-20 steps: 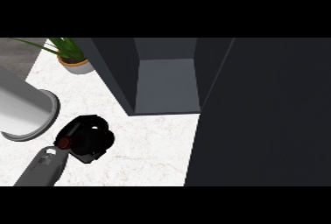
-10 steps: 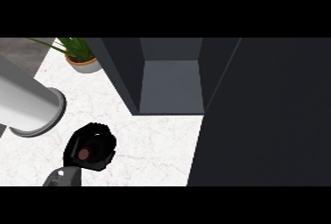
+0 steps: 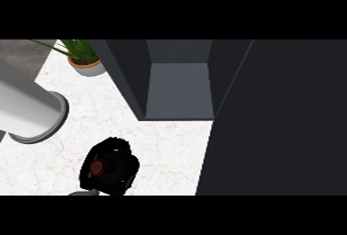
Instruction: Pick up the wine, place it into the cabinet and close the cabinet
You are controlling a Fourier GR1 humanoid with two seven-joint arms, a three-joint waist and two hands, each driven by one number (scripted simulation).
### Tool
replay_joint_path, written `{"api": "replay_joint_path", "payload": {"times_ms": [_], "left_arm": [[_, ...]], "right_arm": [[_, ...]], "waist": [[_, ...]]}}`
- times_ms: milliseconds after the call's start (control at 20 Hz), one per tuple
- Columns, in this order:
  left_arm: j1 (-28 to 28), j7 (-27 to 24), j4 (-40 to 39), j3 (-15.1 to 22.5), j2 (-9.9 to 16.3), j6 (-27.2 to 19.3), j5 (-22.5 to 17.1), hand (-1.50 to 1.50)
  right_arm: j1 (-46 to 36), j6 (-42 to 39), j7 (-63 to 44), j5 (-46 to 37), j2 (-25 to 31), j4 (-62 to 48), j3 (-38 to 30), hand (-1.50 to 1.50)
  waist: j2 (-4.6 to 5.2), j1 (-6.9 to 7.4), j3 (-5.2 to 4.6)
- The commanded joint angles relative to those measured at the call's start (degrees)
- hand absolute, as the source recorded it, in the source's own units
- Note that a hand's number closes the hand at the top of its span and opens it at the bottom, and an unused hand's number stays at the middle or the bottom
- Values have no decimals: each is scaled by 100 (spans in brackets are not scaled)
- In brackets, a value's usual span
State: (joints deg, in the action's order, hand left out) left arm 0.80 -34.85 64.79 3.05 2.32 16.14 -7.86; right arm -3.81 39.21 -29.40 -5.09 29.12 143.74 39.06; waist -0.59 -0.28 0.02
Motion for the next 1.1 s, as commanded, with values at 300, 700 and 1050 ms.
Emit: {"api": "replay_joint_path", "payload": {"times_ms": [300,700,1050], "left_arm": [[-496,1363,1944,938,-230,-898,-165,150],[-159,1470,2201,1386,-232,-2233,31,150],[843,1516,1211,916,-146,-2327,78,150]], "right_arm": [[223,126,-498,-629,221,1244,177,-150],[663,48,-114,-404,474,1264,159,-150],[679,4,55,-144,587,1264,4,-150]], "waist": [[10,-56,-9],[25,-73,-6],[49,-90,-12]]}}
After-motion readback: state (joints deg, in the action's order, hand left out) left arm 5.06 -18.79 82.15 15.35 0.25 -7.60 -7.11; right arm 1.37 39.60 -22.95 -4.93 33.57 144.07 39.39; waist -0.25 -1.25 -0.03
